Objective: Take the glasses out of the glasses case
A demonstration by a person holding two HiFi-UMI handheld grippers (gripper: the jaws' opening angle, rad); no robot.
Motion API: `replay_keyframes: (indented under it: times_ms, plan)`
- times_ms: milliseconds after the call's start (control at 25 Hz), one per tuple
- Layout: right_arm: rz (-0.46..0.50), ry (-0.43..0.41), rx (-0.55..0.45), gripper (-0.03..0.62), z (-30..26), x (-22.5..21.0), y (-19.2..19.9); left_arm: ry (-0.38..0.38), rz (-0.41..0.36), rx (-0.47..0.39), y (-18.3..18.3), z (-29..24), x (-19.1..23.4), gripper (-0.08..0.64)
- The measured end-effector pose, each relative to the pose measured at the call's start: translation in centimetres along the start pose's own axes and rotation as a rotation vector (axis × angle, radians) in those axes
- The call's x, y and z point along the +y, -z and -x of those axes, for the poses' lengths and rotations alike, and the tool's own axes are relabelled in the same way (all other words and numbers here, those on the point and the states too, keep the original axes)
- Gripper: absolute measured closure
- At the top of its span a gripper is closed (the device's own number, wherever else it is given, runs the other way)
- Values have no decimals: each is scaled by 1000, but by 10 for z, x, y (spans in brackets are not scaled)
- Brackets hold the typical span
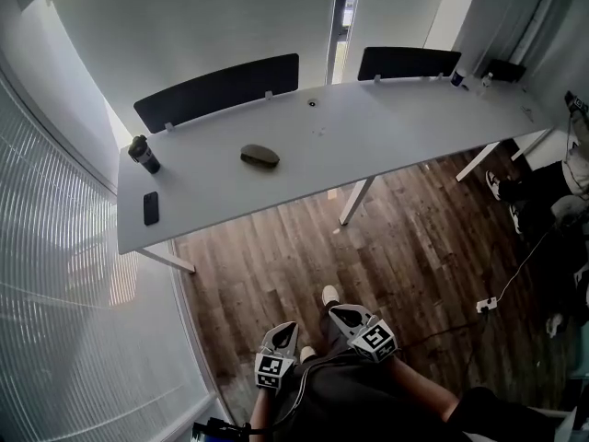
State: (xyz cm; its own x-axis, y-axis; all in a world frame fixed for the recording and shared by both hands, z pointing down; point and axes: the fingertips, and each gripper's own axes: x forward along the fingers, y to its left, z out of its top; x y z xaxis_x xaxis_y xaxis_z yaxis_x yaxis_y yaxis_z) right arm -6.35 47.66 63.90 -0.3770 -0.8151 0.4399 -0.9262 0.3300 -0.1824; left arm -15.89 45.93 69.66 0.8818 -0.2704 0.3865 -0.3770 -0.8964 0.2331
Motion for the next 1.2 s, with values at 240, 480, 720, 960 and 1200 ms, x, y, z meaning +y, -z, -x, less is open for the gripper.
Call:
replay_keyframes:
  times_ms: [240,480,720,960,1200]
  plan:
    - [-9,-8,1,584,-21,-49,-28,21,-43,22,-39,-40,16,557]
    - [-21,18,-25,584,-31,-97,-48,37,-36,52,-60,-80,32,557]
    - [-63,70,-12,584,-17,-148,-48,75,-49,83,-62,-128,20,557]
    - [-107,88,-56,584,-4,-203,-52,113,-79,156,-64,-173,1,557]
    - [-139,70,-87,585,-2,-253,-55,94,-90,193,-82,-203,-4,557]
